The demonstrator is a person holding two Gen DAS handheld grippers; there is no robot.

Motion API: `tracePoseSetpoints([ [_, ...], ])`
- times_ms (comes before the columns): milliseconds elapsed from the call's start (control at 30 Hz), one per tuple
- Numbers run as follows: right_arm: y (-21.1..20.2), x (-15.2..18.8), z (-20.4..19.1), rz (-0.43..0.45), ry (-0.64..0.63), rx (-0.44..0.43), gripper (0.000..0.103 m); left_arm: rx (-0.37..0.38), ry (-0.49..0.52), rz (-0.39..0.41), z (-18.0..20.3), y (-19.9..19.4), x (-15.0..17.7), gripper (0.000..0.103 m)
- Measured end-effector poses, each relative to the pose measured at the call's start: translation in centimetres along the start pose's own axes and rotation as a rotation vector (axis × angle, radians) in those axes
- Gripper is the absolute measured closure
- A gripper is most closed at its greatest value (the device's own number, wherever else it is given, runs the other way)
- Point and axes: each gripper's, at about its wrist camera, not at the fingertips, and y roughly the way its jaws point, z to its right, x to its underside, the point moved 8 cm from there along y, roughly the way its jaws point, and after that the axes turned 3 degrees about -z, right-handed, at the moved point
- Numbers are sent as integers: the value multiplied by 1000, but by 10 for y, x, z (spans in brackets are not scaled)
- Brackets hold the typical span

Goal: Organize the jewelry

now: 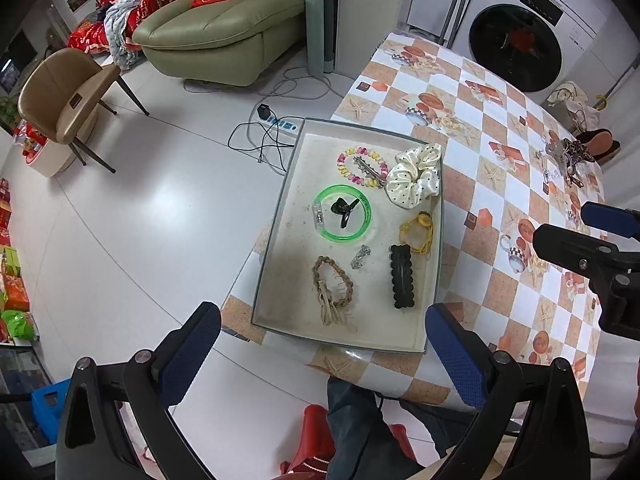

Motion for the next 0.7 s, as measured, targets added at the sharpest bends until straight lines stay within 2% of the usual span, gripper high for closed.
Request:
tracePoseSetpoints([
  [700, 0, 2, -1, -6, 1, 1, 15, -6, 0, 0, 1, -2, 3, 0],
])
